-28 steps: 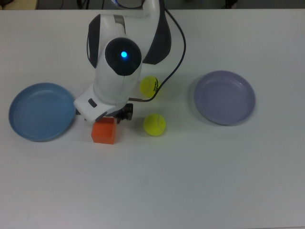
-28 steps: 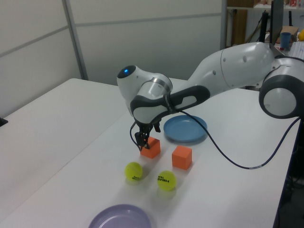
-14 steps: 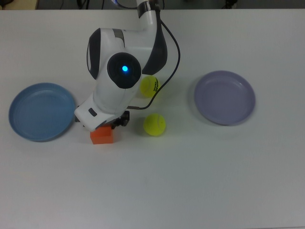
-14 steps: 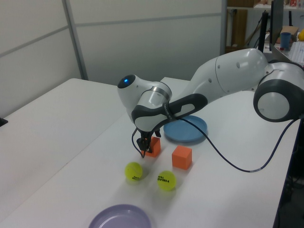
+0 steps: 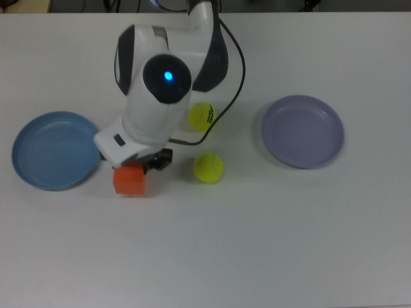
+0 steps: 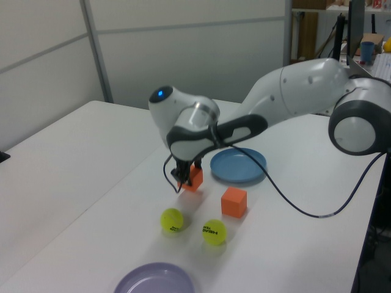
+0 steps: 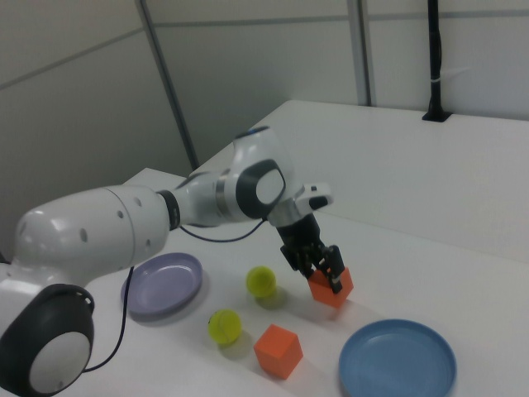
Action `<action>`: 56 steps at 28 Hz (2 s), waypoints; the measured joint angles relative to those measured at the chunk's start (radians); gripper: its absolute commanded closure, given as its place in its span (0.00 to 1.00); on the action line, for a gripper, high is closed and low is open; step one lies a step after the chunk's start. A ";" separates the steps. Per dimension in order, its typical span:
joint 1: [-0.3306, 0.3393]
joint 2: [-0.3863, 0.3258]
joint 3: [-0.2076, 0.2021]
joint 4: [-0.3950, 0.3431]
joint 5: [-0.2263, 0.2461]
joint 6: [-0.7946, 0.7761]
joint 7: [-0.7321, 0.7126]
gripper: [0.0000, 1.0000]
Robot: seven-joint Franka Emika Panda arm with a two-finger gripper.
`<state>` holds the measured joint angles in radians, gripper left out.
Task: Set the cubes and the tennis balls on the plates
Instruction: 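Lift the orange cube and lower it onto the blue plate, release, then move the open gripper over the second orange cube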
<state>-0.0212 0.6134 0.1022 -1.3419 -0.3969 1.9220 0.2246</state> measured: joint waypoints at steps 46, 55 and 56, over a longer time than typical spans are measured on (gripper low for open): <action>-0.089 -0.060 -0.151 0.003 0.067 0.038 -0.140 0.00; 0.008 -0.133 -0.122 0.001 0.084 -0.299 -0.204 0.00; 0.026 -0.133 -0.122 -0.002 0.084 -0.328 -0.204 0.00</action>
<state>0.0047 0.4807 -0.0198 -1.3438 -0.3131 1.5941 0.0207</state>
